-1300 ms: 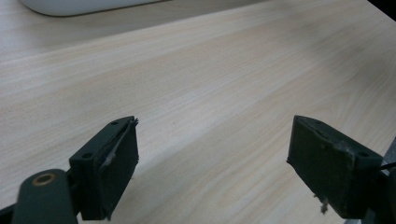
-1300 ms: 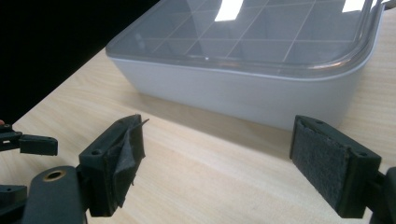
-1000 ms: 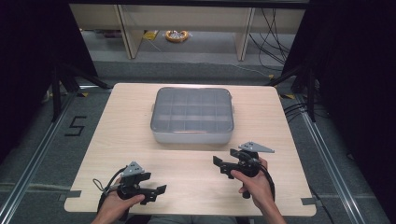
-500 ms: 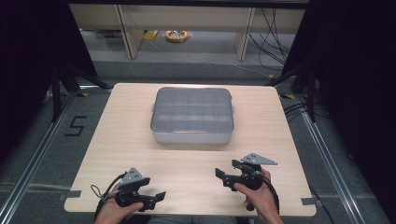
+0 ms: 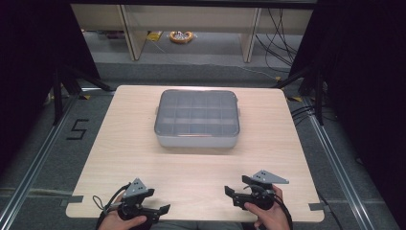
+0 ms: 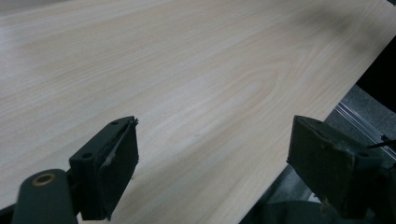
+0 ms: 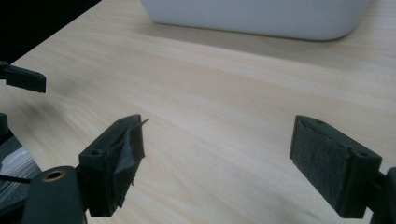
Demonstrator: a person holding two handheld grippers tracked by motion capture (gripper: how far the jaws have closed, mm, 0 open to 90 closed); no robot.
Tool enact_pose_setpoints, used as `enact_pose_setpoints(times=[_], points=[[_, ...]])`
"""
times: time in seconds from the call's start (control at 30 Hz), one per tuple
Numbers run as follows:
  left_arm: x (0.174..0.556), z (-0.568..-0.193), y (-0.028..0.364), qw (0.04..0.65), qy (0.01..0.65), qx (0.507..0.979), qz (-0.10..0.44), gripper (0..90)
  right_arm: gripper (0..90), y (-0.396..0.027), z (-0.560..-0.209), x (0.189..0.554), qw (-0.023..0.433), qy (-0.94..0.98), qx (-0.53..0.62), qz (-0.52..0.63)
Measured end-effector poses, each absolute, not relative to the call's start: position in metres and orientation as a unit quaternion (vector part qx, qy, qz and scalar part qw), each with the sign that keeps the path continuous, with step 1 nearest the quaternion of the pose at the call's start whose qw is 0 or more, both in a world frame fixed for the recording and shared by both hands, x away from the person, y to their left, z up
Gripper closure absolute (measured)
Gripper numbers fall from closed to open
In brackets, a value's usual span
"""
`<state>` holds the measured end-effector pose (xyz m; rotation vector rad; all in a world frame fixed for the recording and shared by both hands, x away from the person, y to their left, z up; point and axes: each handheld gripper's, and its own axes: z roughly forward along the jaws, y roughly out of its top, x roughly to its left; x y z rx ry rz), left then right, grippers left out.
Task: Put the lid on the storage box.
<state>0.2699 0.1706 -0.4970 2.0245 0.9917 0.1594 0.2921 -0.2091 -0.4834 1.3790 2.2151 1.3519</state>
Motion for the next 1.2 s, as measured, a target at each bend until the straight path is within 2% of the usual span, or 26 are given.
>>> enact_pose_setpoints(times=[0.03,0.2,0.27,0.4,0.43,0.47,0.53,0.57,0.67,0.73,0.77,1.1,1.2], points=[[0.269,-0.497,0.171,0.422,0.396,0.813,0.066,15.6,18.7,-0.209,-0.485,0.291,0.092,0.747,0.466,0.466],[0.263,-0.498,0.17,0.431,0.399,0.807,0.066,15.6,18.7,-0.211,-0.488,0.281,0.102,0.759,0.46,0.449],[0.261,-0.497,0.172,0.417,0.392,0.817,0.068,15.6,18.7,-0.211,-0.489,0.277,0.105,0.761,0.459,0.446],[0.254,-0.498,0.171,0.416,0.389,0.82,0.062,15.6,18.7,-0.21,-0.492,0.266,0.082,0.761,0.464,0.446],[0.253,-0.498,0.17,0.42,0.39,0.817,0.061,15.6,18.7,-0.212,-0.494,0.268,0.099,0.77,0.448,0.443],[0.251,-0.498,0.171,0.415,0.385,0.822,0.06,15.6,18.7,-0.211,-0.493,0.263,0.086,0.762,0.468,0.438],[0.249,-0.499,0.169,0.416,0.397,0.816,0.059,15.6,18.7,-0.215,-0.495,0.262,0.094,0.772,0.449,0.441],[0.248,-0.499,0.17,0.417,0.388,0.82,0.06,15.6,18.8,-0.213,-0.494,0.257,0.073,0.759,0.469,0.446],[0.247,-0.499,0.17,0.422,0.391,0.816,0.056,15.6,18.8,-0.217,-0.496,0.257,0.087,0.769,0.45,0.446],[0.244,-0.499,0.17,0.425,0.396,0.812,0.056,15.6,18.8,-0.217,-0.495,0.25,0.071,0.761,0.473,0.438],[0.243,-0.499,0.169,0.426,0.403,0.808,0.053,15.6,18.8,-0.219,-0.497,0.252,0.089,0.768,0.451,0.446],[0.246,-0.497,0.173,0.412,0.385,0.824,0.059,15.6,19.0,-0.217,-0.497,0.249,0.072,0.771,0.465,0.43],[0.246,-0.497,0.173,0.413,0.387,0.822,0.06,15.6,19.1,-0.218,-0.5,0.252,0.086,0.774,0.447,0.44]])
